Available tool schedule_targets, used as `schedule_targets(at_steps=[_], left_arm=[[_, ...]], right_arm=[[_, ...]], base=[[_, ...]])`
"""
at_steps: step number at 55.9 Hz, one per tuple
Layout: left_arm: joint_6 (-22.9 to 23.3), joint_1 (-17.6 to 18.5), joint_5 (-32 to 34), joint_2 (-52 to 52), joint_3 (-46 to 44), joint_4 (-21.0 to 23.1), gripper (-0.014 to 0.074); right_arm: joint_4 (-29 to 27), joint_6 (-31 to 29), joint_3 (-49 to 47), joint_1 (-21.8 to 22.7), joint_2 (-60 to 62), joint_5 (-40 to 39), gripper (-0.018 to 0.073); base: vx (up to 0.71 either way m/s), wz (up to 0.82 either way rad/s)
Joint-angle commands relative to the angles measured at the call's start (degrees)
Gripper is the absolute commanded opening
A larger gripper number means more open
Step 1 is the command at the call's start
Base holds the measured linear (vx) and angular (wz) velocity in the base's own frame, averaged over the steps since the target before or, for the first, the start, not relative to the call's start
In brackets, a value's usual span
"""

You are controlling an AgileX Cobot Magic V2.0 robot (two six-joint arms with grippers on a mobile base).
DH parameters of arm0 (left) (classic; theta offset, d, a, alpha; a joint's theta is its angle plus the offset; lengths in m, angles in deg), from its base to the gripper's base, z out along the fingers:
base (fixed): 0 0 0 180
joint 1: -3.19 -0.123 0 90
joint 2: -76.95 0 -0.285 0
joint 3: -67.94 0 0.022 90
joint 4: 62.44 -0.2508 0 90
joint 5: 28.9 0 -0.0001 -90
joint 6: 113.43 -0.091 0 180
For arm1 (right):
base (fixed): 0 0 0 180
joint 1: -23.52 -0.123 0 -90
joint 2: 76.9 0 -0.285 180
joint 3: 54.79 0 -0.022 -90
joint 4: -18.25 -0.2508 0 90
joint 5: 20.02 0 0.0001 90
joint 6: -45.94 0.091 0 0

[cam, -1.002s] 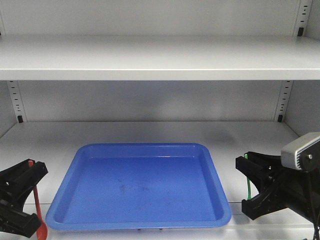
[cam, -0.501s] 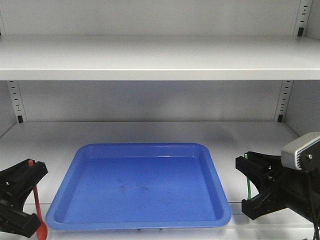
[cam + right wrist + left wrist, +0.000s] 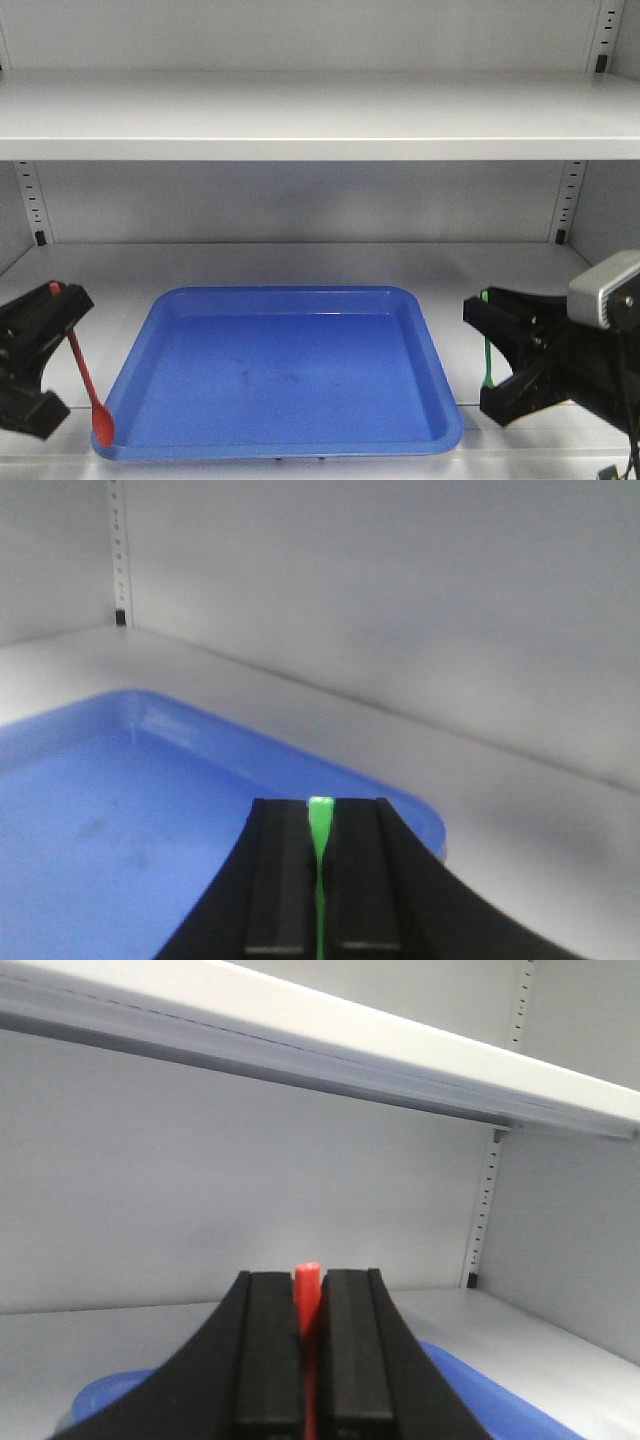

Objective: Sort red and green spoons into left cabinet
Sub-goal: 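Lower both held spoons into the blue tray on the shelf, then open both grippers to release the spoons onto the tray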

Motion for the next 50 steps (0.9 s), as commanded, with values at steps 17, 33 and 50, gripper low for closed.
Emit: schedule_targets(at_steps=[17,33,50], left_arm=[[9.6,3.14,-2.96,12.0,-19.8,-12.45,0.0073],[10.54,4.93,-1.88,22.18,-21.74,-12.33,0.0098],[10.0,4.88,-2.36,25.23,-21.74,-11.91,0.0424]], right_arm=[[-1.52,2.16,-15.09,-11.67,-11.78,5.72,0.0012],[-2.24,3.38,-22.66,-13.68,-21.68,9.01,0.0096],[-3.04,4.3,-22.74,-13.68,-22.87,12.54,0.0463]], base=[[0.0,0.0],[0.0,0.0],[0.0,0.0]])
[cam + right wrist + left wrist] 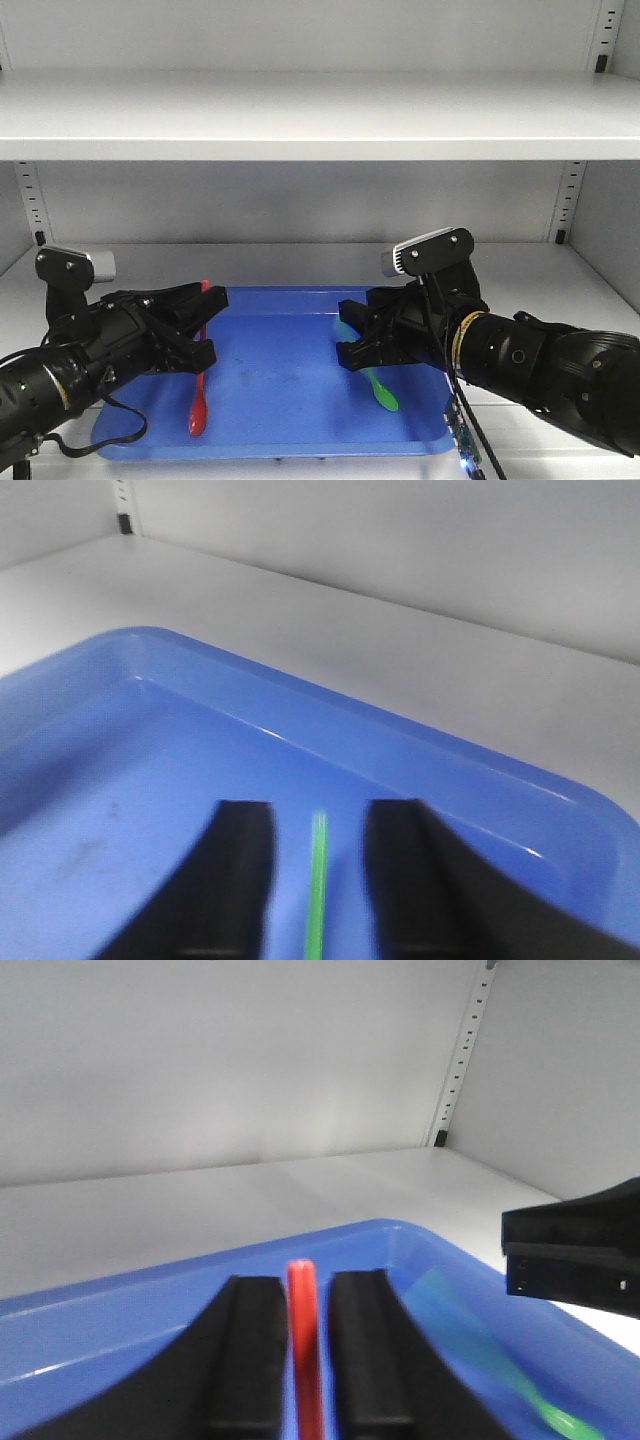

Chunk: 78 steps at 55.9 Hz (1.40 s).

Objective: Sort red and green spoons into left cabinet
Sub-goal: 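Open both grippers to release the spoons onto the tray, then withdraw the left gripper, then open and lift the right gripper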

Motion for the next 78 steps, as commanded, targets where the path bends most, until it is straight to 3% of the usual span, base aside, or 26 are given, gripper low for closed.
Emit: schedule_targets(at_steps=[1,8,13,20,64,69,73,78], left_arm=[[-0.14,0.27,3.58,-1.32,-1.91,1.99,0.0443],[-0.71,0.27,1.34,-1.1,-1.91,1.99,0.0608],[-4.29,0.27,0.37,-1.1,-1.91,1.99,0.0645],[-9.3,0.27,1.79,-1.1,-1.91,1.99,0.0634],[-10.6,-0.58,1.65,-1.34,-1.36,2.28,0.044],[-10.66,-0.21,1.29,-3.06,0.27,6.92,0.0411],[-10.72,0.5,-0.53,-6.41,3.21,13.81,0.0376],[-13.69,0.9,-7.58,-13.38,6.88,21.18,0.0316]], right_arm=[[-1.04,0.04,-2.13,-0.03,1.95,-2.2,0.048],[-0.98,-0.01,-2.13,-0.03,1.95,-2.2,0.0621],[-0.98,-0.01,-2.13,-0.03,1.95,-2.2,0.0662],[-0.86,-0.01,-2.13,-0.03,1.95,-2.2,0.0657],[-0.86,-0.01,-2.13,-0.03,1.95,-2.2,0.0403],[-0.86,-0.01,-2.13,-0.03,1.95,-2.2,0.0382],[-0.86,-0.01,-2.13,-0.03,1.95,-2.2,0.0365],[-0.86,-0.01,-2.13,-0.03,1.95,-2.2,0.0349]], base=[[0.0,0.0],[0.0,0.0],[0.0,0.0],[0.0,0.0],[0.0,0.0],[0.0,0.0],[0.0,0.0],[0.0,0.0]])
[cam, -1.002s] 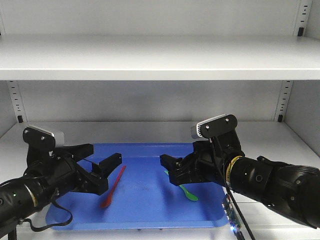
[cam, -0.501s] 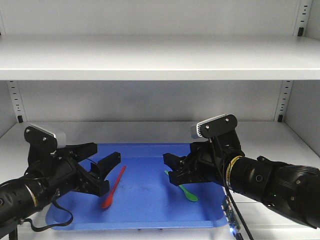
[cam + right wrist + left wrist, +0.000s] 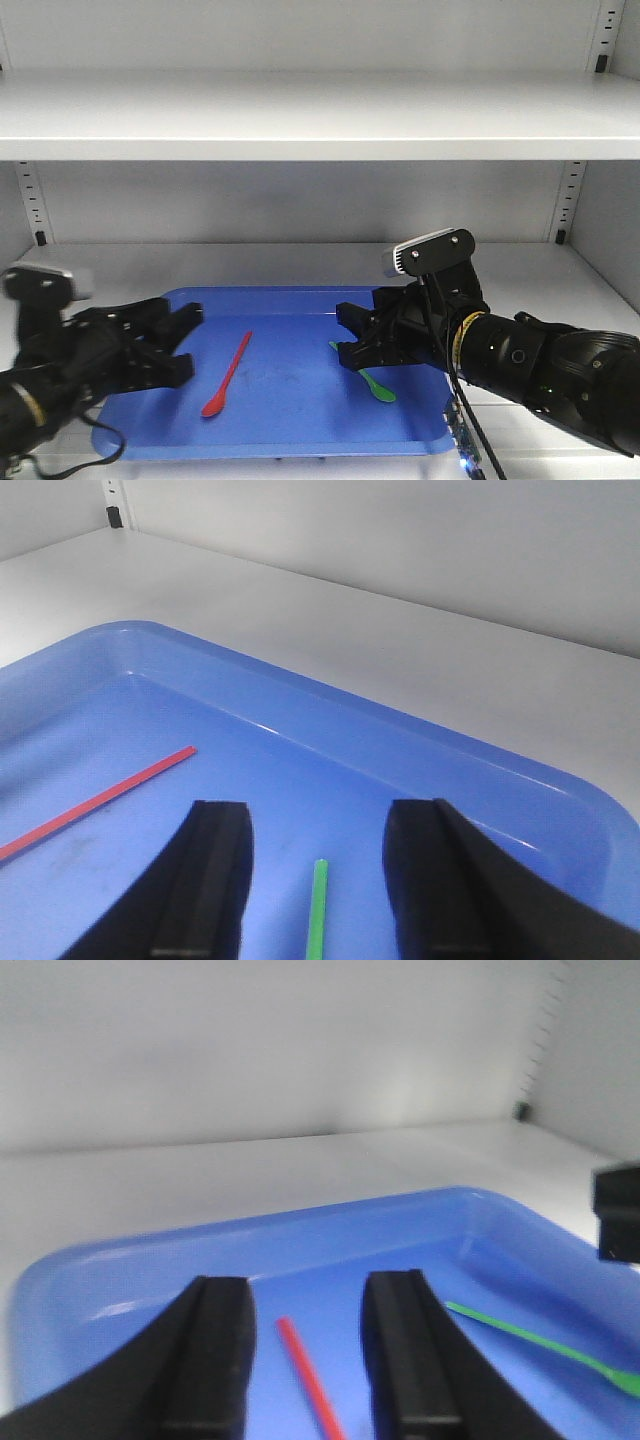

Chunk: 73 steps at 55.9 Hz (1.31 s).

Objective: Sort red and green spoons into left cabinet
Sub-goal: 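Withdraw the left gripper, then open and lift the right gripper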

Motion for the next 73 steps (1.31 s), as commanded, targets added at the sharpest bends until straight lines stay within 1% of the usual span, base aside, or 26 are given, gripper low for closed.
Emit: schedule_targets(at_steps=[1,3,7,10,14,18,21,26,33,38,49,53,73], left_arm=[[-3.4,0.61,-2.37,-8.81,1.98,8.71,0.0305],[-5.76,0.61,-5.86,-11.88,3.36,10.35,0.0271],[-11.55,0.61,-14.03,-19.57,6.21,13.56,0.0167],[-16.19,0.32,-18.43,-24.12,8.44,15.55,0.0087],[-21.37,-0.63,-21.82,-30.51,11.84,17.87,-0.001],[-24.99,-2.5,-22.31,-37.82,16.48,18.07,-0.0009],[-25.0,-4.12,-22.31,-42.6,19.71,18.79,-0.0009],[-24.75,-7.91,-22.31,-51.58,25.46,19.86,-0.0009],[-24.96,-11.62,-22.57,-60.69,32.5,19.73,-0.0008],[-24.96,-13.24,-22.52,-66.44,37.06,19.73,-0.0008],[-24.96,-15.56,-22.2,-78.84,45.19,19.85,-0.0007],[-24.96,-15.66,-27.22,-83.06,44.94,19.89,-0.0007],[-24.96,-15.66,-27.91,-81.57,45.0,19.89,-0.0007]], right_arm=[[-0.72,0.0,-2.13,-0.03,1.95,-2.59,0.0345],[-0.72,0.0,-2.13,-0.03,1.95,-2.59,0.034],[-0.72,0.0,-2.13,-0.03,1.95,-2.59,0.0328],[-0.72,0.0,-2.13,-0.03,1.95,-2.59,0.0322],[-0.72,0.0,-2.13,-0.03,1.95,-2.59,0.0312],[-0.72,0.0,-2.13,-0.03,1.95,-2.59,0.0304],[-0.72,0.0,-2.13,-0.03,1.95,-2.59,0.0298],[-0.72,0.0,-2.13,-0.03,1.95,-2.59,0.0288],[-0.72,0.0,-2.13,-0.03,1.95,-2.47,0.0277],[-0.72,0.0,-2.13,-0.03,1.95,-2.53,0.0274],[-0.72,0.0,-2.13,-0.03,1.95,-2.53,0.0273],[-0.72,0.0,-2.13,-0.03,1.95,-2.53,0.0273],[-0.72,0.0,-2.07,-0.03,1.84,-2.48,0.0274]], base=[[0.0,0.0],[0.0,0.0],[0.0,0.0],[0.0,0.0],[0.0,0.0],[0.0,0.0],[0.0,0.0],[0.0,0.0],[0.0,0.0],[0.0,0.0],[0.0,0.0],[0.0,0.0],[0.0,0.0]])
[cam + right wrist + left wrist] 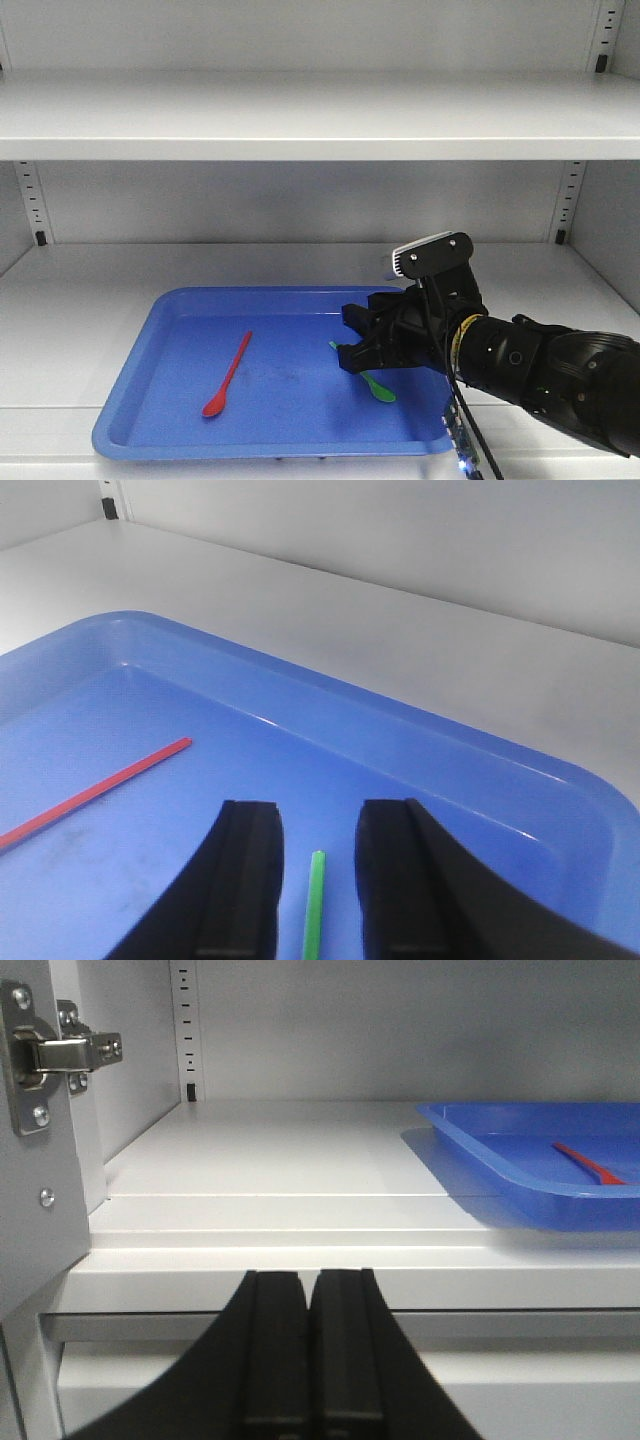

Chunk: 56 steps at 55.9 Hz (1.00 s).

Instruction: Sort red and green spoons into left cabinet

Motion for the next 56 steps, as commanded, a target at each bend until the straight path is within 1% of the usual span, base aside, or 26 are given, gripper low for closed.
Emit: schedule_targets(at_steps=[1,42,49,52,56], left_arm=[[-0.09,-0.05,4.24,-0.05,-0.11,0.47,-0.0007],[-0.09,-0.05,4.24,-0.07,-0.11,0.47,-0.0006],[-0.09,-0.05,4.24,-0.07,-0.11,0.47,-0.0006],[-0.09,-0.05,4.24,-0.07,-0.11,0.47,-0.0006],[-0.09,-0.05,4.24,-0.07,-0.11,0.47,-0.0006]], right_arm=[[-0.72,-0.02,-2.03,-0.03,2.41,-2.67,0.0274],[-0.65,0.23,-1.91,0.05,2.58,-2.66,0.0268],[-1.21,0.16,-1.91,0.05,4.8,1.17,0.0235],[-2.53,-0.01,-1.91,0.05,6.55,4.83,0.0214],[-6.31,-0.39,-1.91,0.05,9.79,12.12,0.0179]], base=[[0.0,0.0],[0.0,0.0],[0.0,0.0],[0.0,0.0],[0.0,0.0]])
